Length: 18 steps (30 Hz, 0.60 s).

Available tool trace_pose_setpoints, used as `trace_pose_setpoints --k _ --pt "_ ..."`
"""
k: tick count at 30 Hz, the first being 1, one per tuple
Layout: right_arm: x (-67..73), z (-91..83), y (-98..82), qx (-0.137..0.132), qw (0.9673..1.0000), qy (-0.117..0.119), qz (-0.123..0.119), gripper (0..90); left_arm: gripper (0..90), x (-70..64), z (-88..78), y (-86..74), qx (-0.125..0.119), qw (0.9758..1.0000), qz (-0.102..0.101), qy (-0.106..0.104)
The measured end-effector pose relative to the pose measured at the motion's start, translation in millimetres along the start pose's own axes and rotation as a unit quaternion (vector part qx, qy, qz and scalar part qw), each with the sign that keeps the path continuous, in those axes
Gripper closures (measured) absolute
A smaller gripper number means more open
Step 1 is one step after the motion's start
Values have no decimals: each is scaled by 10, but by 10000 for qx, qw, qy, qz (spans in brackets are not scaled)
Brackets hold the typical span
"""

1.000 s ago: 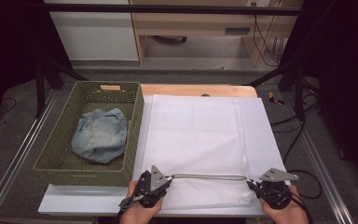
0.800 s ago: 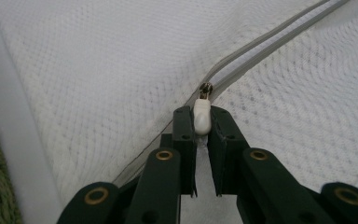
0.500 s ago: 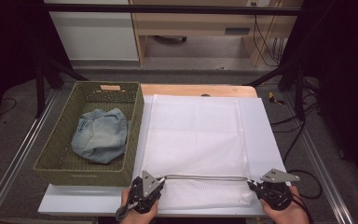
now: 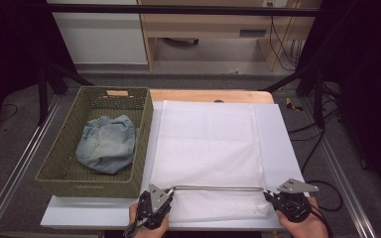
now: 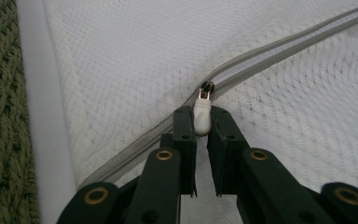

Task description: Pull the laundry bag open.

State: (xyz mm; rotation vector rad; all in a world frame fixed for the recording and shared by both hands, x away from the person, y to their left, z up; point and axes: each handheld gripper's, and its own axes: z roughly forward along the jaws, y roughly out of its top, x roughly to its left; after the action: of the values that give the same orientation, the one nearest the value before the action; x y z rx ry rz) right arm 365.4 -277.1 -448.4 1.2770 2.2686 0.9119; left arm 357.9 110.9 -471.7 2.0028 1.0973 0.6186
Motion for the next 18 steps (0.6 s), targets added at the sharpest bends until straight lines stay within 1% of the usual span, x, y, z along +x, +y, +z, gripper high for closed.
trace_pose_setpoints --k 3,6,8,9,10,13,15,18 --pt "13 -4 -6 -44 10000 -10 9 880 814 22 15 -1 -5 10000 -81 -52" --pt "19 -21 2 -67 10000 -27 3 881 814 29 36 -5 50 10000 -83 -18" --pt "21 -27 9 -81 9999 -145 -11 881 814 53 36 -15 32 9998 -172 4" --pt "14 -38 11 -83 9998 -171 -18 881 815 61 30 -20 -3 9997 -249 -4" --pt "8 -42 10 -116 9998 -173 -21 881 814 61 19 -23 -26 9996 -279 3" --pt "23 -33 0 -77 9997 -221 -69 881 814 36 -8 -41 -53 9997 -236 99" --pt "34 -33 -3 -35 9998 -208 -35 881 814 33 -22 -66 -31 9996 -180 229" --pt "28 -45 -3 -64 9997 -214 -19 881 814 58 -43 -116 -66 9991 -318 277"
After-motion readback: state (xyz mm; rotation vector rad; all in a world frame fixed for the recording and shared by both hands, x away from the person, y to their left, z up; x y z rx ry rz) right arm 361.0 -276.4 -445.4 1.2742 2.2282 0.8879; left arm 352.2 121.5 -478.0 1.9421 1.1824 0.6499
